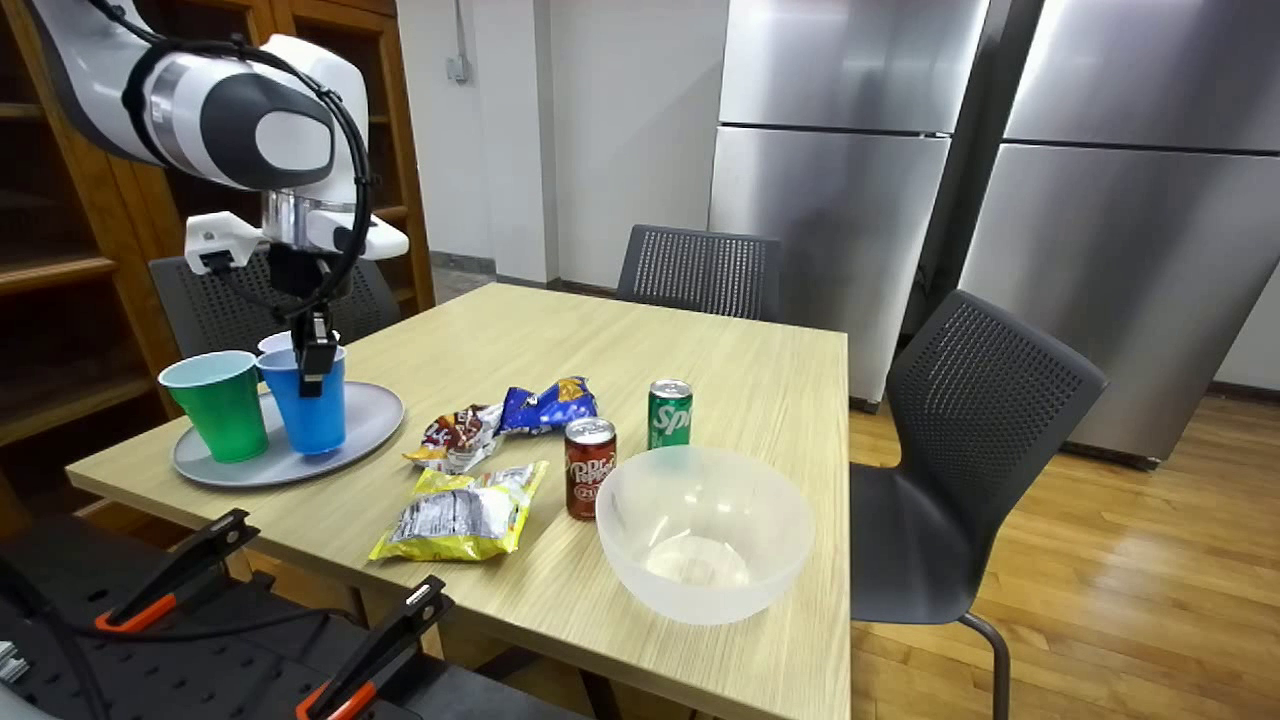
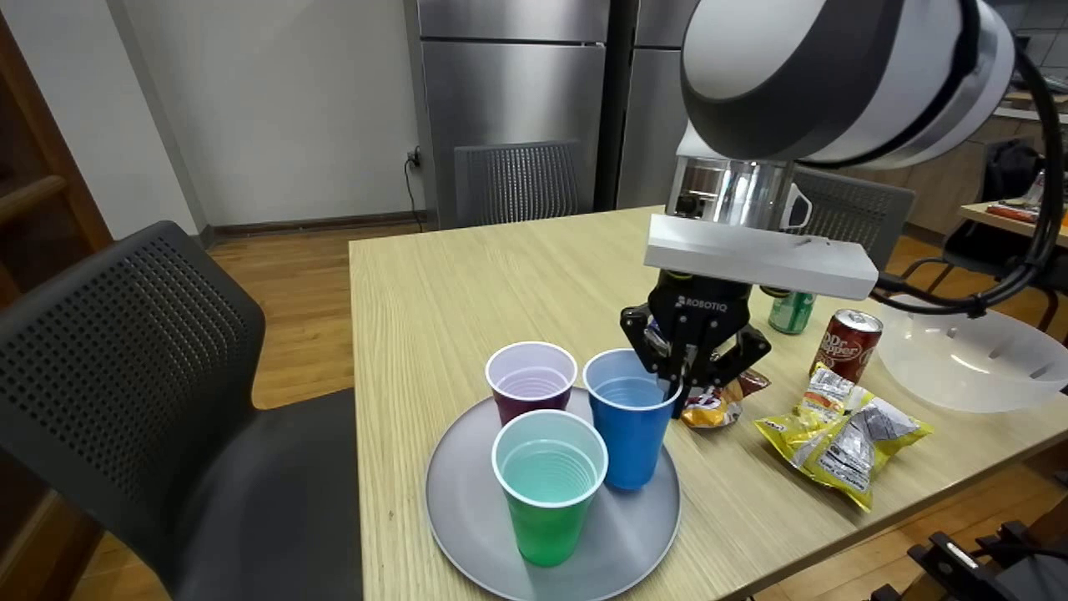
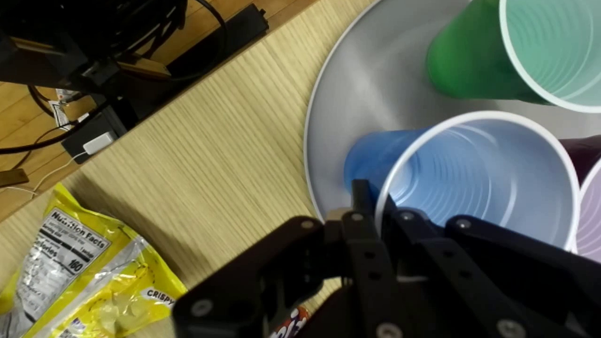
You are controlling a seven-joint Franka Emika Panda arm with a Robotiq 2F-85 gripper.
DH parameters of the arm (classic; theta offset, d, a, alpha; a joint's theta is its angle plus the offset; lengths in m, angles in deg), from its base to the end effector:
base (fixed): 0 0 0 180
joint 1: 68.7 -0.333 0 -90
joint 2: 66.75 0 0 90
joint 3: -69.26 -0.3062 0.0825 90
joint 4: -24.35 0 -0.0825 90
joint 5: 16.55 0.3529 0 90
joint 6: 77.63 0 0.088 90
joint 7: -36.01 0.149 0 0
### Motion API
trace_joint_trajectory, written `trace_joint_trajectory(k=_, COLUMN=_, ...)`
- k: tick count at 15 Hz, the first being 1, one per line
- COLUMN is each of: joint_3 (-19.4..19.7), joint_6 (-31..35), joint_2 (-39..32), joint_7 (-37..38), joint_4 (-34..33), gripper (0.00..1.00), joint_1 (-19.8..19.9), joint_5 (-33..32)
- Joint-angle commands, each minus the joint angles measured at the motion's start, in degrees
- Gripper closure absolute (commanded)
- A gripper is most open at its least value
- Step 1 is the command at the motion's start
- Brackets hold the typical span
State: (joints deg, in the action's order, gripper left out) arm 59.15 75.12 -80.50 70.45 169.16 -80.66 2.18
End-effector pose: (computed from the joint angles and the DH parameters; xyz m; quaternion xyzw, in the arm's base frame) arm 0.3990 0.1639 0.1567 -0.9617 0.2546 0.0867 0.0533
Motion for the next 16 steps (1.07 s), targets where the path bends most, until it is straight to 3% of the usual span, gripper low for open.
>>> trace_joint_trajectory(k=1, joint_3=-0.6, joint_6=0.5, joint_2=-2.4, joint_7=-2.0, joint_4=-2.2, gripper=0.99, joint_1=-0.1, joint_5=1.7)
trace_joint_trajectory(k=6, joint_3=-0.4, joint_6=0.3, joint_2=-4.3, joint_7=-2.0, joint_4=-3.5, gripper=0.99, joint_1=-0.2, joint_5=1.3)
trace_joint_trajectory(k=7, joint_3=-0.3, joint_6=0.2, joint_2=-4.5, joint_7=-1.9, joint_4=-3.7, gripper=0.71, joint_1=-0.3, joint_5=1.2)
trace_joint_trajectory(k=10, joint_3=-0.5, joint_6=0.2, joint_2=-3.7, joint_7=-2.4, joint_4=-3.2, gripper=0.57, joint_1=-0.2, joint_5=1.3)
trace_joint_trajectory(k=16, joint_3=-0.4, joint_6=-0.3, joint_2=-0.7, joint_7=-3.5, joint_4=-1.4, gripper=0.12, joint_1=0.0, joint_5=1.5)
